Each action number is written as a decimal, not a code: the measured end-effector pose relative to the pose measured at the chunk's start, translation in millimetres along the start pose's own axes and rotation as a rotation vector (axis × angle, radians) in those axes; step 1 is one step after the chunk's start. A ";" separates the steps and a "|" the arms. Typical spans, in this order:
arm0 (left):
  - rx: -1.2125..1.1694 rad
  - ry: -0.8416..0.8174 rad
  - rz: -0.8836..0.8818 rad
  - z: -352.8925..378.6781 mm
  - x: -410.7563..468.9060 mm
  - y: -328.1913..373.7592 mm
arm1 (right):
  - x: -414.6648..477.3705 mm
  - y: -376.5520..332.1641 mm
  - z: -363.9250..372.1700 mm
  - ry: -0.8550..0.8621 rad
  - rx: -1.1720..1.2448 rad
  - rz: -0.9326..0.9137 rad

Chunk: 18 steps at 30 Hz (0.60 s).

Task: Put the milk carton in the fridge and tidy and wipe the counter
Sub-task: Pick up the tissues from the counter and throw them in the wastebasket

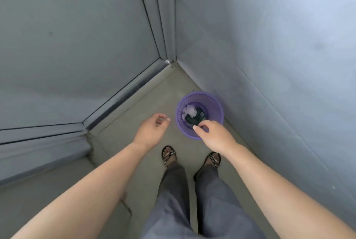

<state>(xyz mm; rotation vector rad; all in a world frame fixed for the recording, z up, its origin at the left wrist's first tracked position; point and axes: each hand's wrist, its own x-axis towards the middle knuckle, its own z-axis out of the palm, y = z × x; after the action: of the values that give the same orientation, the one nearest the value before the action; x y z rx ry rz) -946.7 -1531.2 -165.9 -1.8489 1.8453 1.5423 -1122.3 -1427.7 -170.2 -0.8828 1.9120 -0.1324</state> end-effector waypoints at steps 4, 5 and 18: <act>-0.038 0.018 0.034 -51.6 -93.5 24.5 | -92.1 -37.1 -27.6 0.027 -0.018 -0.103; -0.055 0.031 0.058 -61.7 -115.3 30.5 | -113.9 -44.2 -34.4 0.043 -0.003 -0.138; -0.270 0.188 0.304 -82.2 -301.8 43.0 | -284.1 -75.0 -71.3 0.103 0.237 -0.514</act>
<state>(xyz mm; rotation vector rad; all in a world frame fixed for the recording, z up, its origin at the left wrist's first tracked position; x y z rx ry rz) -859.0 -1391.7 103.5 -1.9549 2.1815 1.8542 -1070.9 -1323.5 108.9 -1.2006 1.6782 -0.7083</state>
